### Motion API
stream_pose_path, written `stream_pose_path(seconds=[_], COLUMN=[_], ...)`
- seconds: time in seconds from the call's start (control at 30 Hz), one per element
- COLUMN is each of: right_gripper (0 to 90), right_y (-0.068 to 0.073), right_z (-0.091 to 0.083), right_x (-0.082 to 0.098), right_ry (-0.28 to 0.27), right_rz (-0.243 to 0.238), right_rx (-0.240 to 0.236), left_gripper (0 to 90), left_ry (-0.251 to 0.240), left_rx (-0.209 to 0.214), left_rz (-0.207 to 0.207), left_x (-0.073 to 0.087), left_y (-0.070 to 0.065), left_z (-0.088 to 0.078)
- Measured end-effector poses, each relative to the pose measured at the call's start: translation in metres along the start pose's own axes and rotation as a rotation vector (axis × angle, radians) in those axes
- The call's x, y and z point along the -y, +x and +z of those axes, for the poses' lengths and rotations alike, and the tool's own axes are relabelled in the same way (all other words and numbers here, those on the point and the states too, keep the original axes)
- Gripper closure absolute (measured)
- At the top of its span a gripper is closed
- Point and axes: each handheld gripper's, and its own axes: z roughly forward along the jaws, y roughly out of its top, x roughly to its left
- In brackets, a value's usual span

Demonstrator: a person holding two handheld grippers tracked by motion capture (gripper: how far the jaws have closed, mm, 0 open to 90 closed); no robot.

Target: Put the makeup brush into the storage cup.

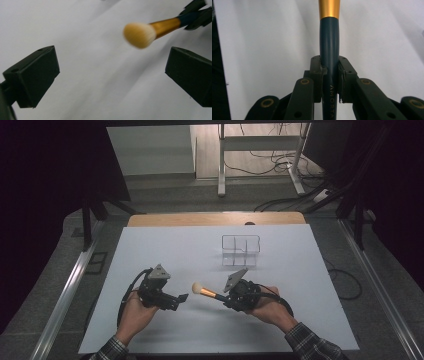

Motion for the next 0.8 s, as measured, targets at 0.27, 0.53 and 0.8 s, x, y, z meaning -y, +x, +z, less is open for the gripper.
stream_pose_path(seconds=[0.27,0.53,0.8], right_gripper=[76.3,76.2,76.2], right_y=[-0.004,-0.005,-0.005], right_z=[-0.003,-0.007,-0.011], right_x=[0.003,0.005,0.006], right_ry=[-0.022,-0.046,-0.087], right_rz=[0.036,0.066,0.095], right_rx=[0.028,0.057,0.084], left_gripper=[0.0,0.0,0.1], left_ry=[0.012,0.07,0.053], left_rx=[0.017,0.024,0.088], left_rz=[-0.029,-0.001,-0.057], left_x=[0.007,0.009,0.007], left_y=[0.002,-0.002,0.0], left_z=[0.001,0.005,0.006])
